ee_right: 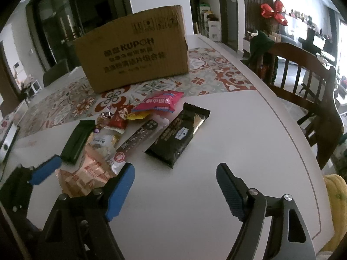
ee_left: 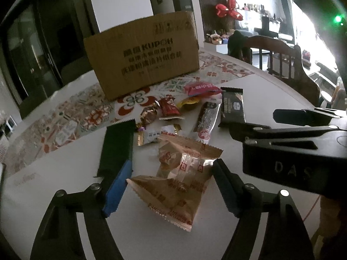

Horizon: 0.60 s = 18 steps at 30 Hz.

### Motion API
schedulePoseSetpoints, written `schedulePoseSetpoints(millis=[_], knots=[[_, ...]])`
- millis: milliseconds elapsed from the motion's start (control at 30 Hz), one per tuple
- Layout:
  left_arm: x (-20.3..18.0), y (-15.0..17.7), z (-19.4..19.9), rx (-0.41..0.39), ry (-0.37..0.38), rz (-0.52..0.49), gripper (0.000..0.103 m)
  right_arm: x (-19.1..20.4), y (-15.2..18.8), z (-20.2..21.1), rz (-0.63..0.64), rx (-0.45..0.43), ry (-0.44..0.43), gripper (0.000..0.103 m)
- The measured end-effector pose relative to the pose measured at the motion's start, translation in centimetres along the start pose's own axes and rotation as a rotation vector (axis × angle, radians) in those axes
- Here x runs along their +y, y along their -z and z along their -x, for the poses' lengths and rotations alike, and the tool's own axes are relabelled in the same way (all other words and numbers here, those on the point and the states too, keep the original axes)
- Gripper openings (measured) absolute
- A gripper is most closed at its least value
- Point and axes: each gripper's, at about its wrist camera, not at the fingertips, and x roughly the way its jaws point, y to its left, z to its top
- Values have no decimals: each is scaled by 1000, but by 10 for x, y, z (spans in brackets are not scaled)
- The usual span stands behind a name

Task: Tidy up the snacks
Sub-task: 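Move the left gripper to the beige pastry packet while the right gripper approaches the black bar, then close the left gripper on the beige pastry packet while the right gripper closes on the black cheese-cracker bar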

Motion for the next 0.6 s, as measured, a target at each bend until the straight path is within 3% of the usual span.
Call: schedulePoseSetpoints(millis=[300, 533, 600], knots=[[14, -1, -5, 16, 83, 80, 64, 5, -11, -12, -4, -12, 20, 76], [24, -1, -6, 24, 159, 175, 42, 3, -18, -23, -13, -4, 44, 72], [24, 0, -7, 25, 163, 185, 42, 3, -20, -27, -15, 0, 50, 72]])
